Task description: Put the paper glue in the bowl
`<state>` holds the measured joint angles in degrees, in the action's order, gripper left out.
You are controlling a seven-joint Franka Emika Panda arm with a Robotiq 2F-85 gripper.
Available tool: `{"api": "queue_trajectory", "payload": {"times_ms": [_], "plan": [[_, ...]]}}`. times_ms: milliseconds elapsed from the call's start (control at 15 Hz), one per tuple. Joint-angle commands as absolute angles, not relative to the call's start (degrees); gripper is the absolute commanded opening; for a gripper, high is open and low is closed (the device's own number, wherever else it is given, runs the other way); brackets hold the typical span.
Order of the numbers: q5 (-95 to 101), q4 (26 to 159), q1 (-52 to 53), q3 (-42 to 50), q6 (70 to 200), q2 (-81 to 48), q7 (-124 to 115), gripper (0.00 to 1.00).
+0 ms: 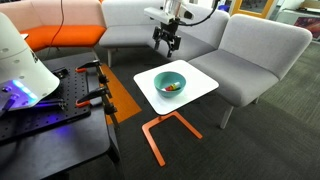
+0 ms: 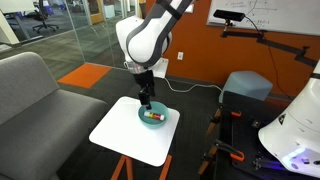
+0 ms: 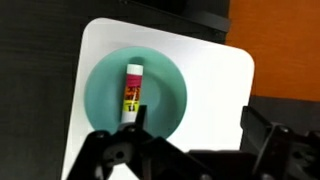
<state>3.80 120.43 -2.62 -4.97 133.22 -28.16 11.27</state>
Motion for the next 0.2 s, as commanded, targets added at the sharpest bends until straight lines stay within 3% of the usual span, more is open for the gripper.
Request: {"api": "queue_trajectory", "payload": {"times_ms": [0,133], "plan": [[2.4,125.3,-1.4,-4.7,131.6,-22.6,9.8,1.0],[0.9,127.2,-1.5,-5.4,132.4,-20.5,11.4,1.0]]}}
